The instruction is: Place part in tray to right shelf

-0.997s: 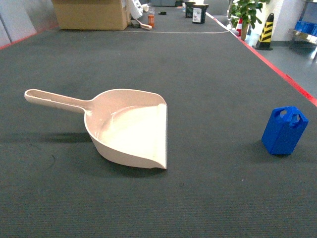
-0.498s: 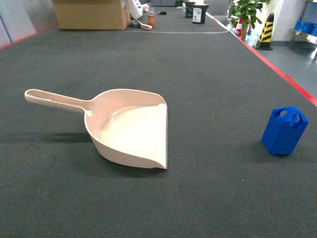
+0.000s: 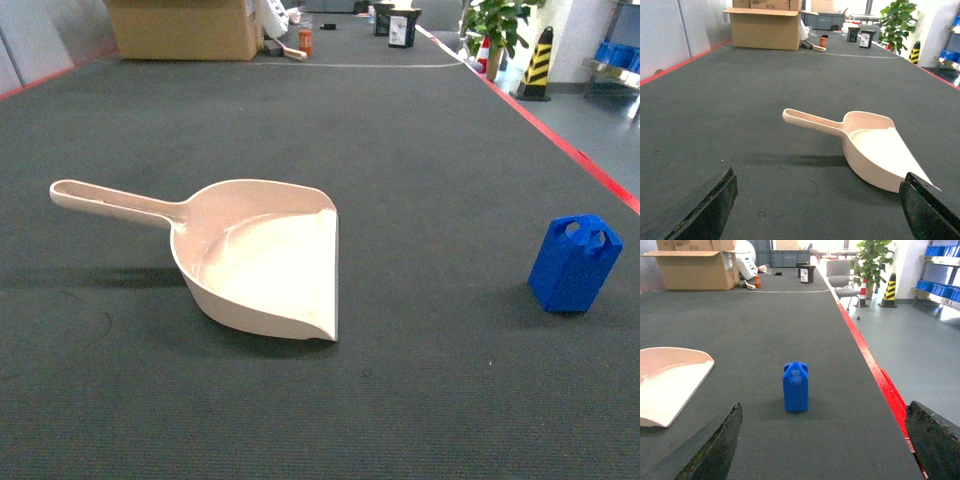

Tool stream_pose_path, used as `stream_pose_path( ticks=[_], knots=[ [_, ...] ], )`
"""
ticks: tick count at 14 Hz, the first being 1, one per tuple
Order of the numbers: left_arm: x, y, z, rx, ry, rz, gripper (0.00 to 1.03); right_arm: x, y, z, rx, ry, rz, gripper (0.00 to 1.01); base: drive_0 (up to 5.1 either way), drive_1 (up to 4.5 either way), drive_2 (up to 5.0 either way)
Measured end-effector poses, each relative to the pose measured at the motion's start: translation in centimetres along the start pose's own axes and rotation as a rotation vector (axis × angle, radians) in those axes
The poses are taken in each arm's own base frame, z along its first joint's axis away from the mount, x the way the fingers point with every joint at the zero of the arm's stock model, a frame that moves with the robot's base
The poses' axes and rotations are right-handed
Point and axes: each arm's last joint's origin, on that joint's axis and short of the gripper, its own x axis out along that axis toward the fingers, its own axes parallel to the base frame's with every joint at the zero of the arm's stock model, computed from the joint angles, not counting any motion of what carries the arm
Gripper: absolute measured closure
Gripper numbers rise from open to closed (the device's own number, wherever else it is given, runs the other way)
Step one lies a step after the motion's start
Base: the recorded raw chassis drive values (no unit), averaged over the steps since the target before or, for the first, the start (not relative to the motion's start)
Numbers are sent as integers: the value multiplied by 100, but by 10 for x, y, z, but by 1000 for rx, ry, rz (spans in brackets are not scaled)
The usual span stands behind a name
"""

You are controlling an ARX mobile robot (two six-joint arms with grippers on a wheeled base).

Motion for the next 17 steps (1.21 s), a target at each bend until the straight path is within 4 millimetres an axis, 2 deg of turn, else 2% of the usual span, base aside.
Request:
stream_pose_path(
  ticks=[8,9,11,12,14,17],
  knots=[
    [0,0,0,0,0,0,5,0,0,0,0,0,0,3,0,0,0],
    [3,2,-3,-35,59,-80,5,0,0,0,0,-1,0,3,0,0,0],
    [30,3,10,-245,134,-222,5,0,0,0,0,0,0,3,0,0,0],
    [49,7,16,-374,163,-230,5,0,0,0,0,-1,0,3,0,0,0],
    [89,15,13,-554,228,-237,5,0,0,0,0,0,0,3,0,0,0],
    [147,21,-2,-724,284,-247,5,0,0,0,0,0,0,3,0,0,0]
  ],
)
